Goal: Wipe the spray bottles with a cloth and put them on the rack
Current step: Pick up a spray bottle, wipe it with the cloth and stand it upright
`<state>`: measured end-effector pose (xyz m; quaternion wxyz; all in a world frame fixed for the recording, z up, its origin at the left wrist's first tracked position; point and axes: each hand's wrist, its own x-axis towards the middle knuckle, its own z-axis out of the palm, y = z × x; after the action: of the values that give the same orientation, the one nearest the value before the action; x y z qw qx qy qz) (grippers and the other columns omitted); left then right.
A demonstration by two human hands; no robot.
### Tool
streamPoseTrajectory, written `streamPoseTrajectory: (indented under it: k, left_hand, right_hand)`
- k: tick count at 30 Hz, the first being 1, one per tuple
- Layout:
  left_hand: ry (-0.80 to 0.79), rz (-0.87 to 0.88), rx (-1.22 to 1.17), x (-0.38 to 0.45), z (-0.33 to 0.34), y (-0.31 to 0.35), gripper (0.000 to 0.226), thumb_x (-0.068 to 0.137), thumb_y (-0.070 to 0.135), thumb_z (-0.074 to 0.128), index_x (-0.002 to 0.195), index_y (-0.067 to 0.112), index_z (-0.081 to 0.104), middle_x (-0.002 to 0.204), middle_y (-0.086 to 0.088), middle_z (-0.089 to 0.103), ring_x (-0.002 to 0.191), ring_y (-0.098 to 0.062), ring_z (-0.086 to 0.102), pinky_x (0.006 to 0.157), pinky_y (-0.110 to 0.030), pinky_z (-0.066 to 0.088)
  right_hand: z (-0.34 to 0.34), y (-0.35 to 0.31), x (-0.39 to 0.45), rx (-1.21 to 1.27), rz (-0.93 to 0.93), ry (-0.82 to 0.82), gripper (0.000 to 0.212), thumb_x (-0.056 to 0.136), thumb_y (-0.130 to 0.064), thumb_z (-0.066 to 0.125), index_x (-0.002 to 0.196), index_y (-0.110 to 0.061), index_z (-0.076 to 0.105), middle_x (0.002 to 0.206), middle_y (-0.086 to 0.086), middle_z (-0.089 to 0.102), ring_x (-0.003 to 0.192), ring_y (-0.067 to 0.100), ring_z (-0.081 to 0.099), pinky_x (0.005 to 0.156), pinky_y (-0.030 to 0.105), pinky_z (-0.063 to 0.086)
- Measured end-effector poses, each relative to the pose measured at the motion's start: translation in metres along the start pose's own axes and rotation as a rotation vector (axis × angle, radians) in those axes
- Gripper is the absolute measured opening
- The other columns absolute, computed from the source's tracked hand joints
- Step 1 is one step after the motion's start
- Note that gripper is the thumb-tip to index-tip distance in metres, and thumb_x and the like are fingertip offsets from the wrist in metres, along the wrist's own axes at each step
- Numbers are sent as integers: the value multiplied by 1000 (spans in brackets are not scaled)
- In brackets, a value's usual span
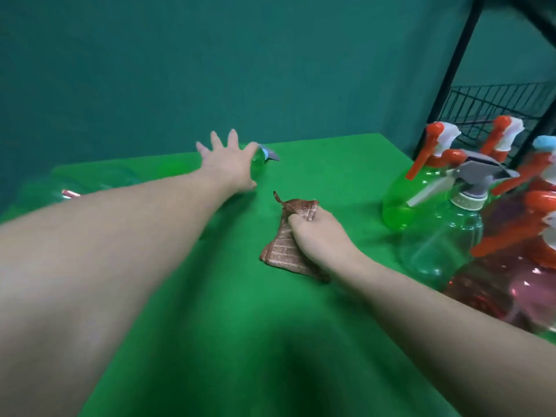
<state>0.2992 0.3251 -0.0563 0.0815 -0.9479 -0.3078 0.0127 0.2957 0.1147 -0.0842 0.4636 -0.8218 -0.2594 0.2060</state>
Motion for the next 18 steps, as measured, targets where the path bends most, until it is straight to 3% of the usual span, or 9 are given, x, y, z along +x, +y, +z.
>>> streamPoseTrajectory:
  k: [4, 6, 8, 12, 15, 18]
  left_hand:
    - [32, -19, -106, 20, 3, 1, 88, 88, 37, 77, 158, 30, 25, 150, -17, 33, 135, -46, 38, 113, -63, 35]
    - [55, -37, -143, 20, 4, 0, 83, 88, 29, 78, 155, 24, 30, 144, -14, 32, 124, -43, 42, 92, -52, 48]
    - [47, -58, -138, 15, 3, 1, 76, 86, 27, 79, 149, 17, 37, 141, -12, 30, 119, -41, 42, 76, -43, 44]
    - [-4, -47, -81, -8, -4, 3, 85, 81, 32, 85, 148, 21, 34, 147, -14, 25, 125, -42, 41, 74, -42, 43]
    - [-78, -39, -64, -34, -12, 2, 100, 79, 34, 87, 155, 24, 22, 158, -15, 18, 133, -42, 41, 81, -44, 48]
    - [-121, -8, -41, -64, -18, 2, 102, 79, 34, 87, 154, 20, 20, 152, -17, 33, 122, -39, 54, 82, -43, 51]
  right_hand:
    - [-1, 3, 7, 30, -13, 7, 20, 99, -25, 46, 80, -20, 51, 81, 2, 61, 77, 22, 57, 67, 28, 42]
    - [-3, 4, 8, 44, -13, 25, 19, 99, -25, 47, 81, -21, 52, 81, 1, 60, 75, 20, 56, 66, 27, 41]
    - [-7, 6, 7, 47, -10, 41, 19, 99, -25, 47, 81, -21, 51, 81, 0, 60, 74, 19, 55, 64, 27, 40]
    - [-13, 4, -2, 22, 13, 45, 17, 99, -25, 47, 83, -21, 52, 84, 3, 61, 78, 22, 56, 70, 29, 42]
    - [-18, 0, -13, 4, 26, 58, 18, 99, -23, 47, 81, -21, 49, 82, 4, 58, 78, 23, 53, 66, 29, 39]
    - [-22, -3, -31, -15, 50, 57, 20, 100, -24, 47, 80, -20, 50, 82, 1, 59, 80, 23, 54, 65, 29, 38]
